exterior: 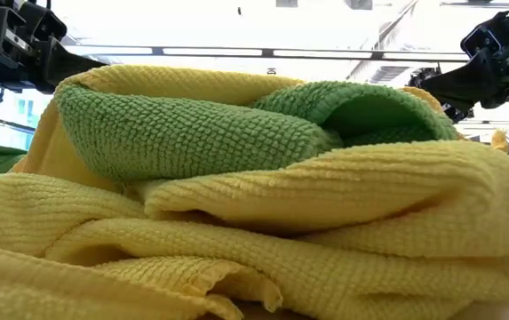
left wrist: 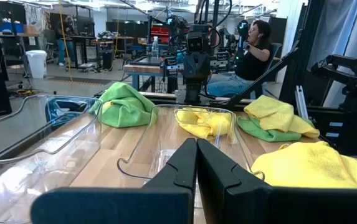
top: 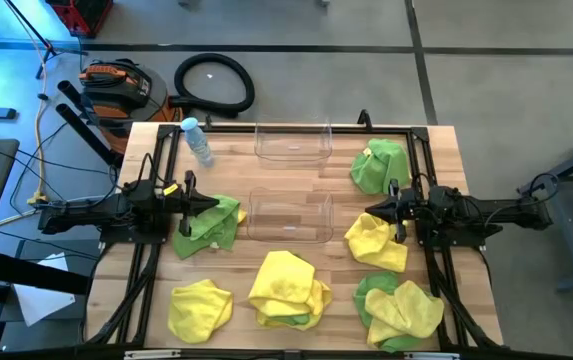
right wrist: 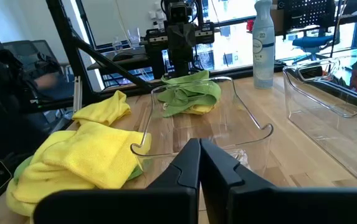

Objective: Sort microfiber towel by color & place in baskets

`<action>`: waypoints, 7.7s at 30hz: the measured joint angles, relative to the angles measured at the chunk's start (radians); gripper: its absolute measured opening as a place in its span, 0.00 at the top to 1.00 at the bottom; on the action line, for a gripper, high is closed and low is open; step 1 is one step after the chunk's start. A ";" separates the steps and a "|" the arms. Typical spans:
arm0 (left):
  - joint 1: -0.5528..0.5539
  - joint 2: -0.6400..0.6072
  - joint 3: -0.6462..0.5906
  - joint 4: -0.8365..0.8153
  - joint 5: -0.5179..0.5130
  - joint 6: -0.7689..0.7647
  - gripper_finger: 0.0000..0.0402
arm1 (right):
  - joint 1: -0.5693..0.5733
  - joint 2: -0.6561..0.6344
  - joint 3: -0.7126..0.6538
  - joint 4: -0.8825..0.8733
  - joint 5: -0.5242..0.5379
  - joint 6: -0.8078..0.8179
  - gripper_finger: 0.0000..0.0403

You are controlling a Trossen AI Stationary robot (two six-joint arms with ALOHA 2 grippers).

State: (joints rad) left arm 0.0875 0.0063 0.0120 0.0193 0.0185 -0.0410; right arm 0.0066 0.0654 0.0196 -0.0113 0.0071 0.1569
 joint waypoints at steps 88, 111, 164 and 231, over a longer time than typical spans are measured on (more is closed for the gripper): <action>0.000 0.000 0.000 0.000 0.000 0.000 1.00 | 0.000 0.583 0.972 -0.857 0.415 0.262 1.00; 0.000 0.000 0.000 0.000 0.000 0.000 1.00 | 0.131 1.216 1.144 -1.467 0.310 1.399 0.80; 0.000 0.000 0.000 0.000 0.000 0.000 1.00 | 0.152 1.274 0.623 -0.903 -0.005 1.630 0.95; 0.000 0.000 0.000 0.000 -0.001 0.000 1.00 | -0.498 2.332 2.190 -1.057 0.118 0.680 0.99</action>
State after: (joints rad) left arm 0.0875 0.0063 0.0120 0.0193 0.0174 -0.0406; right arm -0.4911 2.3972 2.2095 -1.0682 0.1253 0.8365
